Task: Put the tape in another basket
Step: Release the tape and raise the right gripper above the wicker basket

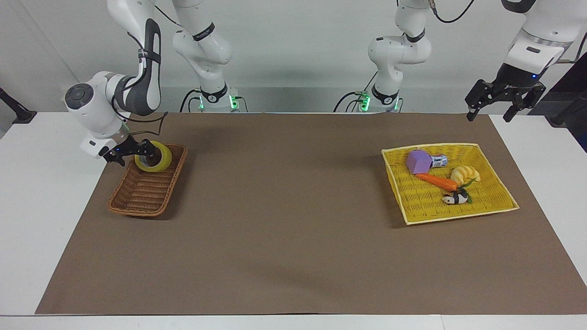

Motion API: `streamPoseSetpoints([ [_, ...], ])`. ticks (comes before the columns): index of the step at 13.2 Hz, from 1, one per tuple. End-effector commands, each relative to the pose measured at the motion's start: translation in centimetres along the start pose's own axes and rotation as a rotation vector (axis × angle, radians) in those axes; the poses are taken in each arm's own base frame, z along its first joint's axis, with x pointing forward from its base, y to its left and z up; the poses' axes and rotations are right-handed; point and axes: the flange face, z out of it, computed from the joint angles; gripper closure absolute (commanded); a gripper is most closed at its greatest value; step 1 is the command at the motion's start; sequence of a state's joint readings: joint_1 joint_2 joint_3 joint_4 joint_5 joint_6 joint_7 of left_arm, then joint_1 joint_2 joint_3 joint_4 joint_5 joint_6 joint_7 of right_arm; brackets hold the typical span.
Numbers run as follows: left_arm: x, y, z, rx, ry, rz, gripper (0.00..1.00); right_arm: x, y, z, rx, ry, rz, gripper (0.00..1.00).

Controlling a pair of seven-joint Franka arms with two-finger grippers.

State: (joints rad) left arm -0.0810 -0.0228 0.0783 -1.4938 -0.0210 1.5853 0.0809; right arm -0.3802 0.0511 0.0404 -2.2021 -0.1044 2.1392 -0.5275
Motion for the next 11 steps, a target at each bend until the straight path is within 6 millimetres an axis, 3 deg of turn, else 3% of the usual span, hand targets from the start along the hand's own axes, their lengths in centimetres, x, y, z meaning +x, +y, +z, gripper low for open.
streamPoseSetpoints([
  [1,-0.4,-0.3,-0.5,0.013,-0.008,0.004,0.00,0.7,0.7,-0.9,-0.028,0.007,-0.049,0.00],
  [4,-0.4,-0.3,-0.6,0.013,-0.006,0.004,0.00,4.0,-0.2,-6.6,-0.062,0.041,-0.097,0.00],
  [6,-0.4,-0.3,-0.5,0.013,-0.008,0.004,0.00,6.3,-2.3,-8.7,-0.088,0.078,-0.133,0.00],
  [8,-0.4,-0.3,-0.5,0.013,-0.008,0.004,0.00,7.4,-3.3,-10.8,-0.098,0.118,-0.033,0.00],
  [11,-0.4,-0.3,-0.6,0.013,-0.006,0.004,0.00,8.8,-6.9,-14.4,-0.084,0.110,0.110,0.00],
])
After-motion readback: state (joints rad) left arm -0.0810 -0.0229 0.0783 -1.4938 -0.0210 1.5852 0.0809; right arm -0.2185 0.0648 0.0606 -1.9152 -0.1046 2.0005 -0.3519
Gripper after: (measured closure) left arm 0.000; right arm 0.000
